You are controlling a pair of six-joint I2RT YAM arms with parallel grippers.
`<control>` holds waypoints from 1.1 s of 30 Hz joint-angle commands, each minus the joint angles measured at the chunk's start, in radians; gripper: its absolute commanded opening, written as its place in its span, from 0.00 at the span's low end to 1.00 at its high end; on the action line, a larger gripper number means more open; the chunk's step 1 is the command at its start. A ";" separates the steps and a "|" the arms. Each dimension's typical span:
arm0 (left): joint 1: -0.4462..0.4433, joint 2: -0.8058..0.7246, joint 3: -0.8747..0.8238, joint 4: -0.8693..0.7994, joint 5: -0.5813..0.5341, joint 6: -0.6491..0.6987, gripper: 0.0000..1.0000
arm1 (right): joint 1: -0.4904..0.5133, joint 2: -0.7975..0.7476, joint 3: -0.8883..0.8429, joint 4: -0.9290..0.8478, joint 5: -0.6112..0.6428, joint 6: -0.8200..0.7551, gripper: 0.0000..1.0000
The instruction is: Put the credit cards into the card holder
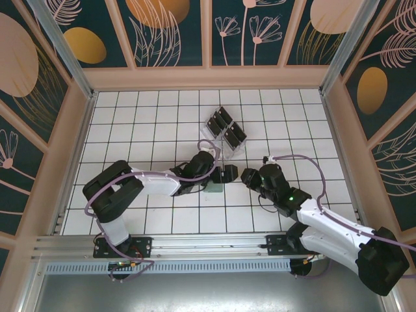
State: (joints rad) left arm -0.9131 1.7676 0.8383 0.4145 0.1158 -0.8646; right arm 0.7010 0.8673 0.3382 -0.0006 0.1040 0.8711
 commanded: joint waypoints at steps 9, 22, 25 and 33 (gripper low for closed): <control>0.085 -0.177 0.100 -0.217 -0.135 0.093 0.99 | 0.168 0.157 0.115 0.074 0.023 0.034 0.24; 0.189 -0.396 -0.114 -0.398 -0.255 0.204 0.98 | 0.252 0.425 0.252 0.129 -0.007 0.003 0.00; 0.190 -0.389 -0.115 -0.424 -0.263 0.227 0.99 | 0.250 0.462 0.244 0.150 -0.016 0.008 0.00; 0.190 -0.341 -0.120 -0.490 -0.283 0.300 0.99 | 0.225 0.574 0.236 0.234 -0.040 0.002 0.00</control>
State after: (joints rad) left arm -0.7300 1.4036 0.7235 -0.0216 -0.1440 -0.6189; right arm 0.9398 1.4113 0.5694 0.1772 0.0700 0.8776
